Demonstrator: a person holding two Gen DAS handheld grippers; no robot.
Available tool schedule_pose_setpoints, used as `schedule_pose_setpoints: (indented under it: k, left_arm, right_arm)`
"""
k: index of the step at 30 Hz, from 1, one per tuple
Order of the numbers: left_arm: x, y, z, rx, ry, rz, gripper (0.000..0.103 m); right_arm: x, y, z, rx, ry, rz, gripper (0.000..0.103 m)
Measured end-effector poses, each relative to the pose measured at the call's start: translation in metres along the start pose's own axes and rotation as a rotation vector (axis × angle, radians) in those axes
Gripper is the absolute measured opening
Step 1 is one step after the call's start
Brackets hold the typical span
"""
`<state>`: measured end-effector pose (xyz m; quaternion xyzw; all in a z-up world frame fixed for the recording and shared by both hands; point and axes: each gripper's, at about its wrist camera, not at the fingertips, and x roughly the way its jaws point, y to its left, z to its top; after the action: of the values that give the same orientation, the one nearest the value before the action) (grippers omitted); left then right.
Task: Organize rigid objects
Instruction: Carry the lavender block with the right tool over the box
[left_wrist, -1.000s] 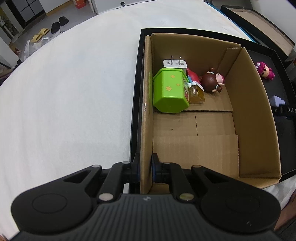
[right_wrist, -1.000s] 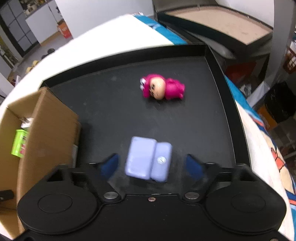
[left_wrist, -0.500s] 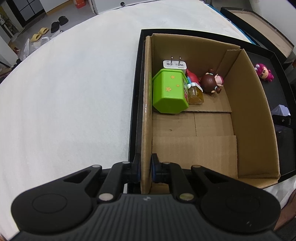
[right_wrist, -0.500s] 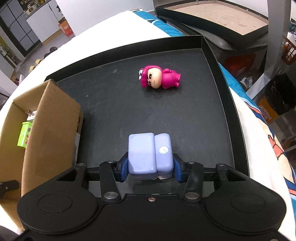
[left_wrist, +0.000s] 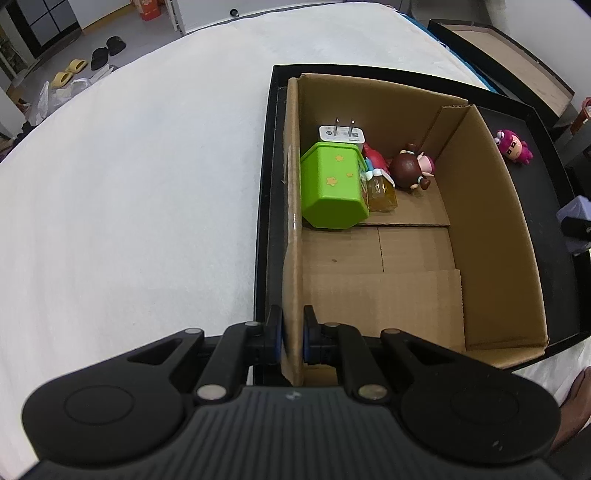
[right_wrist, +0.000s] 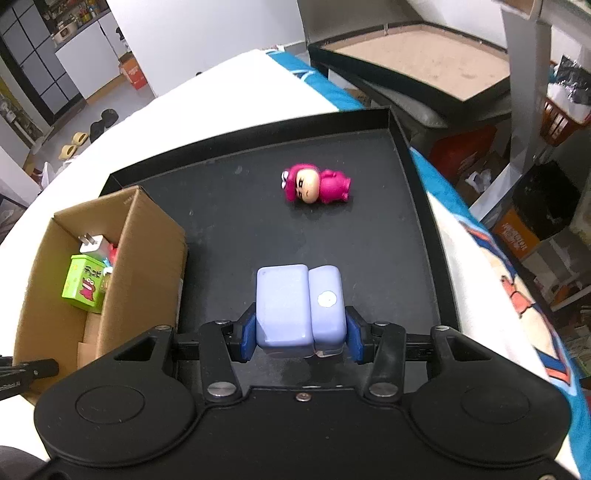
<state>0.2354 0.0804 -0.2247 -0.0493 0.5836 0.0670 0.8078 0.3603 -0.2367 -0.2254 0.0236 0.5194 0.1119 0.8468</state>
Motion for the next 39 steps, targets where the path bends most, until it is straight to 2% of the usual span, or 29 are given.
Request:
schedule_pose_setpoints:
  k: [23, 33, 39]
  left_arm:
    - [-0.001, 0.009, -0.004, -0.013, -0.023, -0.048, 0.01]
    - [-0.001, 0.013, -0.005, -0.026, -0.028, -0.06, 0.011]
    - [0.0, 0.015, -0.006, -0.03, -0.035, -0.065, 0.011]
  right_arm:
    - [-0.054, 0.04, 0.026, -0.095, -0.058, -0.04, 0.045]
    - [-0.067, 0.072, 0.037, -0.148, -0.081, -0.008, 0.045]
    - [-0.073, 0.093, 0.044, -0.171, -0.078, 0.045, 0.045]
